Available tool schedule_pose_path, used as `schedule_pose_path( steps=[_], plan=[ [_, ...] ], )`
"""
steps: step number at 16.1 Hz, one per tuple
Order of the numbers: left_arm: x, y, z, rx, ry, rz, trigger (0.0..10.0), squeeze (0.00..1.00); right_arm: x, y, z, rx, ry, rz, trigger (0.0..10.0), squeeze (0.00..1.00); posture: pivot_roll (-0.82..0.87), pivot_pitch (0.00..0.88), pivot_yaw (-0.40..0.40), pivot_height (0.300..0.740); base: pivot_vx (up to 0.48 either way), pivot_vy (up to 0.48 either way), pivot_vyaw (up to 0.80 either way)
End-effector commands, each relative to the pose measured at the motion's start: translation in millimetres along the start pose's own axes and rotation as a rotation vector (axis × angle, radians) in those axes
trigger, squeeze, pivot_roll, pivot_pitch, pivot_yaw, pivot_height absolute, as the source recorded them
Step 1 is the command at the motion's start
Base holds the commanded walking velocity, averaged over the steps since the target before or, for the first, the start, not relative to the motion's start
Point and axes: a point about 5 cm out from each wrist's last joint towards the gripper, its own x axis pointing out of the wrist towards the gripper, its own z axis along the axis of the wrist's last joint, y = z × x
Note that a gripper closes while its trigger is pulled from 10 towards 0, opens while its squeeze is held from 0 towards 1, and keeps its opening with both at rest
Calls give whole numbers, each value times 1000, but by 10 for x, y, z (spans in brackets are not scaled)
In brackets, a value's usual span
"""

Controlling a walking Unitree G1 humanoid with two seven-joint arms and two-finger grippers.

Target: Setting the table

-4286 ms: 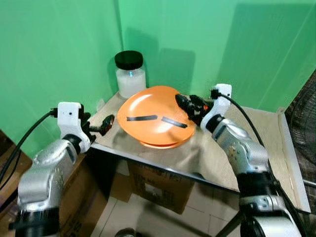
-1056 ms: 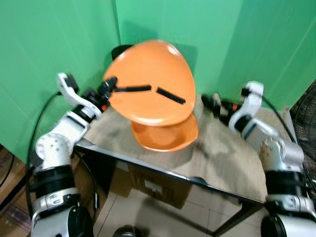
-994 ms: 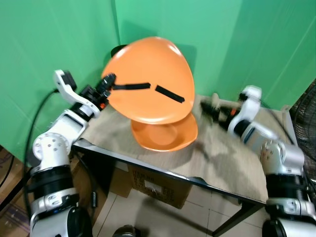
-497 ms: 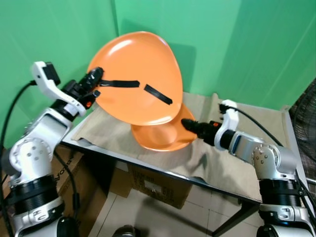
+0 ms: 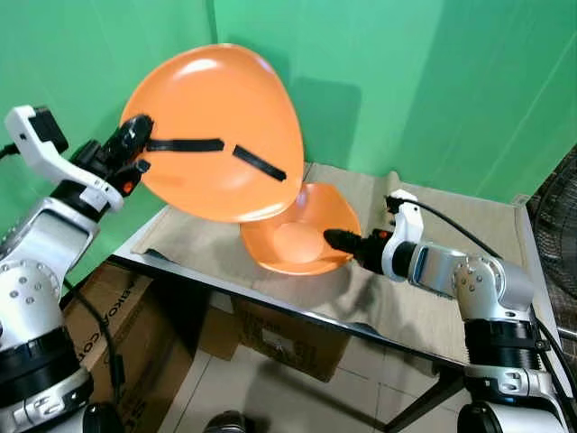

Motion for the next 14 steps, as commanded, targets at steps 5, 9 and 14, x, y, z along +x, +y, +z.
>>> schedule_pose_path(
  steps=[5, 9, 14],
  plan=[
    [-39, -29, 109, 16, -47, 0, 0, 0, 38, 83, 36, 29, -22, 22, 0, 0, 29, 0, -5, 740, 0, 0, 0],
    [-33, -93, 114, 2, -68, -32, 0, 0, -2, 89, 151, -65, -124, 11, 10000, 0, 27, 0, -8, 740, 0, 0, 0],
    [64, -275, 43, -18, -117, -92, 0, 0, -370, 72, 278, -55, -323, 143, 10000, 1000, 0, 0, -1, 740, 0, 0, 0]
  ],
)
